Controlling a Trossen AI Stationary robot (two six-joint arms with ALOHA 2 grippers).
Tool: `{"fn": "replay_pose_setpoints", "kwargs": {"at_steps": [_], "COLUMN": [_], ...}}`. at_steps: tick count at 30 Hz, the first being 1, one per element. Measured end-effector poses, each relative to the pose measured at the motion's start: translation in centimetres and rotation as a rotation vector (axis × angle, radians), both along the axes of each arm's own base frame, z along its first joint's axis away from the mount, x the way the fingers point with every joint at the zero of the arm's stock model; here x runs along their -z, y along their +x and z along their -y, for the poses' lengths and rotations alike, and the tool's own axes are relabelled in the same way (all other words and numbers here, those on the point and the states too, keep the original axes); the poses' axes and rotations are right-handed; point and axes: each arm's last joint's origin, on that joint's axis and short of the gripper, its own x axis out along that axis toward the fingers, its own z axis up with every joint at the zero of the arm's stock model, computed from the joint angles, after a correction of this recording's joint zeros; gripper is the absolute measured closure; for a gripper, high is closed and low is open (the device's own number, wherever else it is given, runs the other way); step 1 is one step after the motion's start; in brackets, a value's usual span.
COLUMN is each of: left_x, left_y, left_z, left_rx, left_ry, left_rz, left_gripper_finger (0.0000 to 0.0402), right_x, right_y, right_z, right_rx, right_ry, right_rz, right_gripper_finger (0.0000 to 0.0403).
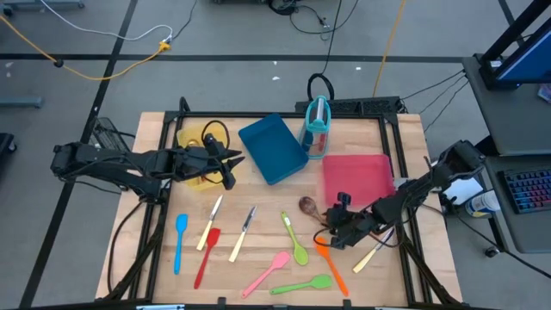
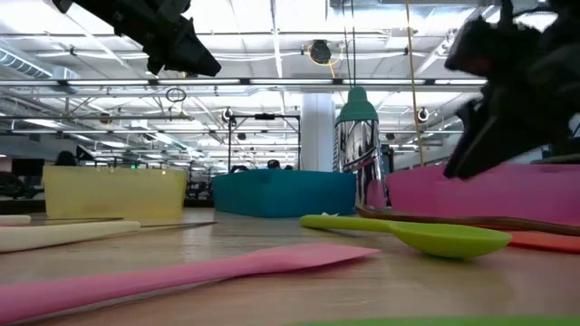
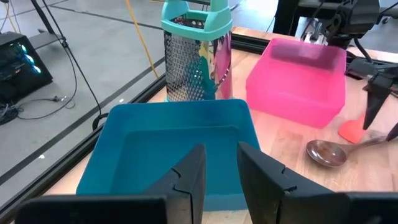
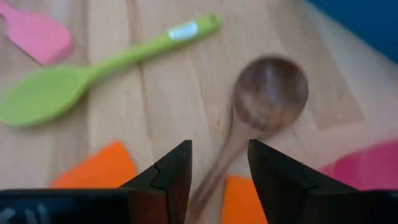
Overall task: Pick & Place Kitchen Items
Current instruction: Put the brown serving spoon into the yellow bin
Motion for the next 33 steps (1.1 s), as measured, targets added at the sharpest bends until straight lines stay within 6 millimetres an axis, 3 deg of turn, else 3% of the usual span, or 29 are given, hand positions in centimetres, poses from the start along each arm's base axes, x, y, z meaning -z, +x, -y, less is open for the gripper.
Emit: {"fn": "replay_pose_setpoints", "kwargs": {"at_steps": [11,17,22,33], "left_x": [0.0,0.0,0.0,0.2], "left_y": [0.0,0.0,0.0,-0.1], "left_z": [0.0,0.0,0.0,0.0], "left_rx": [0.000,0.001,0.001,0.001], "left_ry": [0.000,0.001,0.001,0.002], "left_rz": [0.000,-0.001,-0.001,-0.019], "left_gripper_finger": [0.0304,0.0304,0.0304,0.0304], "right_x": [-5.4,-7.3,-7.5,-7.5], "right_y": [2.0,3.2,3.6,3.9], "right_z": [-1.6,-1.4,-1.4,-0.8], "right_rx": [-0.162,-0.169,-0.257,-0.401], "right_ry": [-0.111,-0.024,0.034,-0.128], "right_rz": [0.084,0.114,0.121,0.110], "right_gripper_finger": [0.0252,0.0252,0.0252,0.0252]}}
